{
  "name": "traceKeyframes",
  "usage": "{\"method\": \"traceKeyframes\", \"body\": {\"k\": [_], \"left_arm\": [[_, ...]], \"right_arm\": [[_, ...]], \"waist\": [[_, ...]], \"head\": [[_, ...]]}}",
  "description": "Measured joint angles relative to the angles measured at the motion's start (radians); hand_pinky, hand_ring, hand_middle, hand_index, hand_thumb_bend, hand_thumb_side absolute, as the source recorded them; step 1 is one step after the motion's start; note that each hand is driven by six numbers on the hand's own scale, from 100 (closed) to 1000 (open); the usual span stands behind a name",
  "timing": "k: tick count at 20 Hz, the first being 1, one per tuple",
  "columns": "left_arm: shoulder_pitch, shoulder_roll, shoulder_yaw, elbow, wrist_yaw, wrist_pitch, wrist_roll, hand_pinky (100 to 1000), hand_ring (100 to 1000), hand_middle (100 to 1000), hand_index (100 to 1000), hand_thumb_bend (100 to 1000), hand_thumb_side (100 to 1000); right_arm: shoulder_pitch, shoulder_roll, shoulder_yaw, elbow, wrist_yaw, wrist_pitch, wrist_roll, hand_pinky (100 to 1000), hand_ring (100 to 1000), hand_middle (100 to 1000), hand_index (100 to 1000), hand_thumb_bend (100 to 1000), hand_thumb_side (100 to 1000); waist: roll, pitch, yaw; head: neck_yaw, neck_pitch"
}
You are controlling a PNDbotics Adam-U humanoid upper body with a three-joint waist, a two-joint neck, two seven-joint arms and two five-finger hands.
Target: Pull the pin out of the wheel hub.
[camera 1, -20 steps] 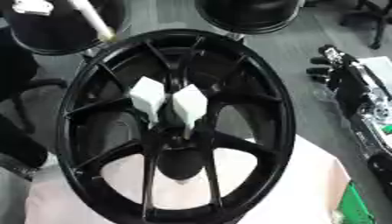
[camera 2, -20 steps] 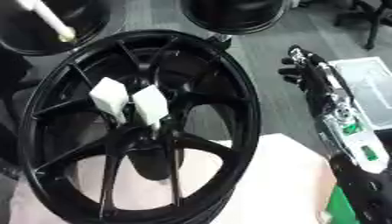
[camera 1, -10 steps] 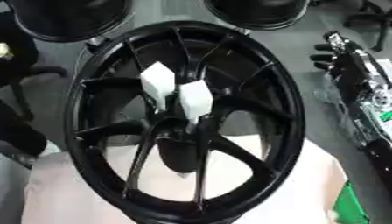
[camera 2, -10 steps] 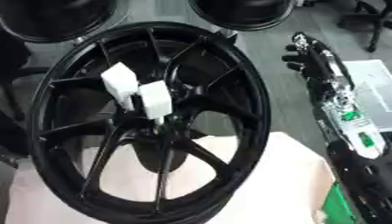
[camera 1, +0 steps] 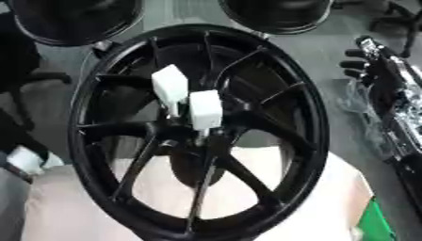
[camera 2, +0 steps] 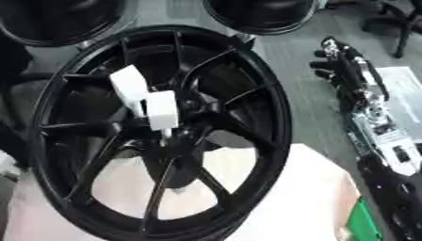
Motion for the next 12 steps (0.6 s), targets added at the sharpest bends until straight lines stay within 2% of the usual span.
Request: {"method": "traceKeyframes", "body": {"k": [1,2,6,7,8,9,12], "left_arm": [[0.025,0.001,0.017,-0.016,0.008,0.002,0.015,812,769,736,842,484,660],[0.045,0.001,0.035,-0.032,0.017,0.004,0.031,800,751,716,828,407,603],[0.047,-0.055,0.132,-0.104,0.074,0.029,0.097,775,722,693,811,271,690],[0.042,-0.078,0.159,-0.121,0.089,0.041,0.113,775,724,700,813,241,734],[0.041,-0.102,0.185,-0.139,0.105,0.054,0.13,774,729,711,813,134,818],[0.042,-0.128,0.212,-0.157,0.123,0.068,0.147,776,734,717,816,110,858],[0.068,-0.207,0.294,-0.212,0.171,0.114,0.196,774,738,728,825,107,827]], "right_arm": [[-0.001,0.0,0.0,0.0,0.0,0.001,0.0,822,701,682,829,100,578],[-0.002,0.0,0.001,0.0,0.0,0.001,0.001,822,701,682,829,100,576],[-0.005,0.006,0.004,0.0,-0.002,0.003,0.001,822,701,682,829,100,575],[-0.006,0.009,0.004,0.0,-0.003,0.004,0.0,822,701,682,829,100,574],[-0.008,0.01,0.004,0.0,-0.005,0.004,0.0,822,701,682,829,100,573],[-0.01,0.011,0.004,-0.001,-0.006,0.003,-0.001,822,701,682,829,100,572],[-0.017,0.016,0.003,-0.006,-0.009,0.002,-0.002,822,701,683,830,100,569]], "waist": [[0.0,0.0,-0.002],[-0.001,0.0,-0.003],[-0.014,0.0,-0.001],[-0.018,0.0,0.0],[-0.021,0.0,0.0],[-0.024,0.0,0.0],[-0.029,0.0,-0.005]], "head": [[0.004,0.0],[0.008,0.0],[0.014,0.001],[0.015,0.001],[0.016,0.001],[0.017,0.001],[0.023,0.001]]}}
